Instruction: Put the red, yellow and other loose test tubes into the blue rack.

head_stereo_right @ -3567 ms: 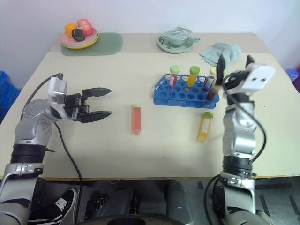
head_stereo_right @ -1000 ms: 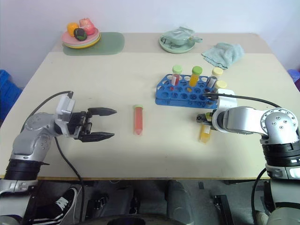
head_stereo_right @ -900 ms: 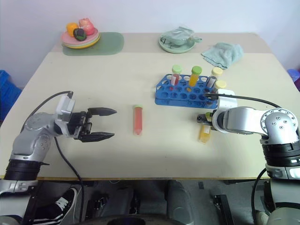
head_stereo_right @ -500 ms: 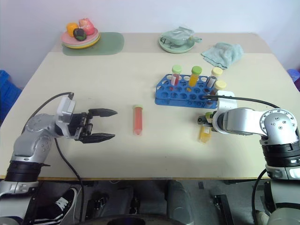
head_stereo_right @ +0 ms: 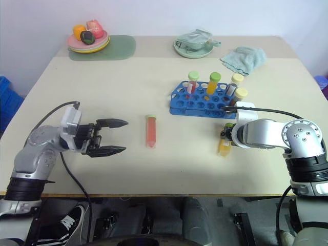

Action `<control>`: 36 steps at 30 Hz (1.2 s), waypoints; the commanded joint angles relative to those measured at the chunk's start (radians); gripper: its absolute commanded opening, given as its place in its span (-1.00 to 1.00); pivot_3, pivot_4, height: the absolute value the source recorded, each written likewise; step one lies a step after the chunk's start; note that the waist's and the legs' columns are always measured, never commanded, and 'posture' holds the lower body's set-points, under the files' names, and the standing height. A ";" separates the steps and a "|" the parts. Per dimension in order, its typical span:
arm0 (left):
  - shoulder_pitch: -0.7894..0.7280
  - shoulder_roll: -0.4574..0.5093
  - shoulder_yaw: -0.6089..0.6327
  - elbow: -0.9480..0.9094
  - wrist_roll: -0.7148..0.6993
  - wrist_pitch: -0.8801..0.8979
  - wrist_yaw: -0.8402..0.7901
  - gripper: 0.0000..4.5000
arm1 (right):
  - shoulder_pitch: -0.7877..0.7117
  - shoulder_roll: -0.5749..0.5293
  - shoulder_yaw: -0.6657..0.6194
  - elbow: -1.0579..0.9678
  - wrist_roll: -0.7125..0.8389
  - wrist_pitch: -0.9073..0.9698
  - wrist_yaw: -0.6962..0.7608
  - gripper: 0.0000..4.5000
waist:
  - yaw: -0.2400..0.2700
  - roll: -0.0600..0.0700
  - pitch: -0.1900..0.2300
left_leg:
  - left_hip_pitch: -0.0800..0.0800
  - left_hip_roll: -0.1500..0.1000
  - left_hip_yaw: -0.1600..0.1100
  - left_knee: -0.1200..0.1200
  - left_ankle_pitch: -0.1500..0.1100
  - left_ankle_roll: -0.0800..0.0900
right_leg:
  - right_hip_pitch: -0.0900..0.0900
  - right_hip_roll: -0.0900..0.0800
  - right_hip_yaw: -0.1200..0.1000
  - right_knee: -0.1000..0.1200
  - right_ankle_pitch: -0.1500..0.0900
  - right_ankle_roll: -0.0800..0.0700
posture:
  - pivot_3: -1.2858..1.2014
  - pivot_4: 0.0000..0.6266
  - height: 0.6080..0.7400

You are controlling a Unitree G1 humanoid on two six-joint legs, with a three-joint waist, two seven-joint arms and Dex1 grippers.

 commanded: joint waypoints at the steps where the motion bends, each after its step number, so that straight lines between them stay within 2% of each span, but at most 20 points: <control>1: 0.002 0.007 0.024 -0.027 -0.018 -0.004 -0.002 0.87 | -0.010 -0.020 -0.012 -0.005 0.013 -0.002 -0.001 0.11 | 0.000 0.000 0.000 | 0.000 0.000 0.000 0.000 0.000 0.000 | 0.000 0.000 0.000 0.000 0.000 0.000 | 0.03 -0.52 1.00; 3: 0.002 0.006 0.024 -0.025 -0.019 -0.003 -0.001 0.87 | -0.004 -0.026 -0.014 -0.002 0.013 -0.002 0.000 -0.14 | -0.001 0.000 0.000 | 0.000 0.000 0.000 0.000 0.000 0.000 | 0.000 0.000 0.000 0.000 0.000 0.000 | 0.03 -0.52 1.00; 6: 0.001 0.005 0.024 -0.023 -0.018 -0.004 -0.002 0.87 | -0.005 -0.032 -0.013 0.002 0.013 -0.001 0.004 -0.64 | 0.001 0.000 0.000 | 0.000 0.000 0.000 0.000 0.000 0.000 | 0.000 0.000 0.000 0.000 0.000 0.000 | 0.03 -0.52 1.00; 7: 0.001 0.005 0.024 -0.022 -0.017 -0.005 -0.002 0.87 | -0.008 -0.032 -0.013 0.002 0.013 -0.001 0.006 -0.66 | 0.000 0.000 0.000 | 0.000 0.000 0.000 0.000 0.000 0.000 | 0.000 0.000 0.000 0.000 0.000 0.000 | 0.03 -0.52 1.00; 14: -0.004 0.006 0.023 -0.016 -0.017 -0.004 -0.003 0.87 | -0.017 -0.062 -0.017 -0.028 0.013 0.016 0.052 -0.66 | 0.001 0.000 0.000 | 0.000 0.000 0.000 0.000 0.000 0.001 | 0.000 0.000 0.000 0.000 0.000 0.000 | 0.03 -0.52 1.00; 17: -0.009 0.006 0.023 -0.009 -0.015 -0.006 -0.006 0.87 | -0.004 -0.111 -0.016 -0.079 0.013 0.046 0.162 -0.66 | 0.000 0.000 0.000 | 0.000 0.000 0.000 0.000 -0.001 0.001 | 0.000 0.000 0.000 0.000 0.000 0.000 | 0.03 -0.52 1.00; 23: -0.035 -0.004 0.013 0.019 -0.008 -0.013 -0.013 0.87 | 0.080 -0.252 -0.012 -0.249 0.013 0.062 0.513 -0.66 | 0.001 0.000 0.000 | 0.000 0.000 -0.001 0.000 -0.001 0.003 | 0.000 0.000 0.000 -0.001 0.000 0.000 | 0.03 -0.52 1.00; 27: -0.064 -0.012 0.010 0.046 -0.005 -0.018 -0.018 0.87 | 0.123 -0.266 -0.048 -0.369 0.004 -0.032 0.562 -0.66 | 0.001 0.000 0.000 | 0.000 0.000 0.000 0.000 -0.002 0.003 | 0.000 0.000 0.000 -0.001 0.000 0.000 | 0.03 -0.52 1.00; 28: -0.069 -0.012 0.010 0.052 -0.003 -0.022 -0.022 0.87 | 0.140 -0.236 -0.068 -0.380 -0.013 -0.088 0.549 -0.66 | 0.001 0.000 0.000 | 0.000 0.000 -0.001 0.000 -0.002 0.003 | 0.000 0.000 0.000 -0.001 0.000 0.000 | 0.03 -0.52 1.00; 32: -0.084 -0.010 0.013 0.073 0.000 -0.028 -0.033 0.87 | 0.164 -0.126 -0.117 -0.441 -0.225 -0.228 0.612 -0.66 | 0.001 -0.001 0.000 | 0.000 0.000 0.000 0.000 -0.002 0.003 | 0.000 0.000 0.000 -0.001 0.000 0.000 | 0.03 -0.52 1.00; 36: -0.101 -0.003 0.016 0.093 0.003 -0.031 -0.045 0.87 | 0.199 -0.033 -0.118 -0.532 -0.543 -0.363 0.752 -0.66 | 0.005 0.000 0.000 | 0.000 0.000 0.000 0.000 -0.001 0.002 | 0.000 0.001 0.000 -0.001 0.000 0.000 | 0.03 -0.52 1.00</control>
